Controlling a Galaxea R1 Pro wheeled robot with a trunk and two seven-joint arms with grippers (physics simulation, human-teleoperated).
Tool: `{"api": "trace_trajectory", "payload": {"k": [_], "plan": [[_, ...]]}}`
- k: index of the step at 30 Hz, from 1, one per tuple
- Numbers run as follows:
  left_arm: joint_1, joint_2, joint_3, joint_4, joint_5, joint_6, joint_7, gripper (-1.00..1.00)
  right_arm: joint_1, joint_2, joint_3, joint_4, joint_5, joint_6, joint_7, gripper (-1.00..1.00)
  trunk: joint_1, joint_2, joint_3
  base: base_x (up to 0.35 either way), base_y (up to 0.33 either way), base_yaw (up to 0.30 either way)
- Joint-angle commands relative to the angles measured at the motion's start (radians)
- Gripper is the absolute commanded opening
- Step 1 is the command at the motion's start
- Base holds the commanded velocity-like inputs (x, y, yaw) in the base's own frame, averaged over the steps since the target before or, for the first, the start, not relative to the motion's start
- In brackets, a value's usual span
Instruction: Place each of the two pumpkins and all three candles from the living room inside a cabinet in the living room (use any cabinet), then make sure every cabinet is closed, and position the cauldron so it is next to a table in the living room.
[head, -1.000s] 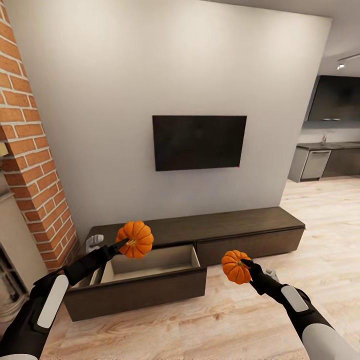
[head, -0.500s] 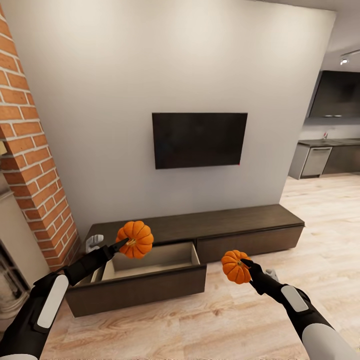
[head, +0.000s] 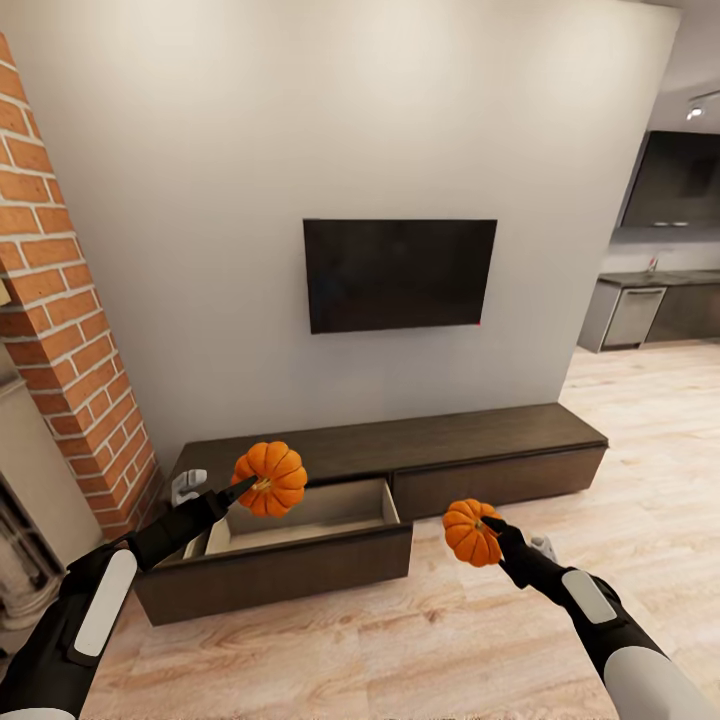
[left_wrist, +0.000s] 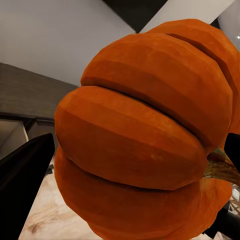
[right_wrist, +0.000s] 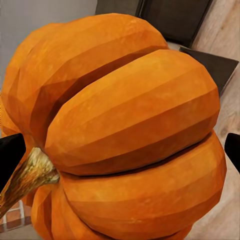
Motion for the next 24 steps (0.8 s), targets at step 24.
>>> {"api": "trace_trajectory", "payload": {"k": [24], "plan": [[-0.001,0.000,0.003,0.001,0.006,0.007,0.000,-1.00,-0.001,0.000,0.055,-0.008,-0.003,0.000,0.013,-1.00,0.000,-0.002,-0.005,0.000,0.000,0.005]]}}
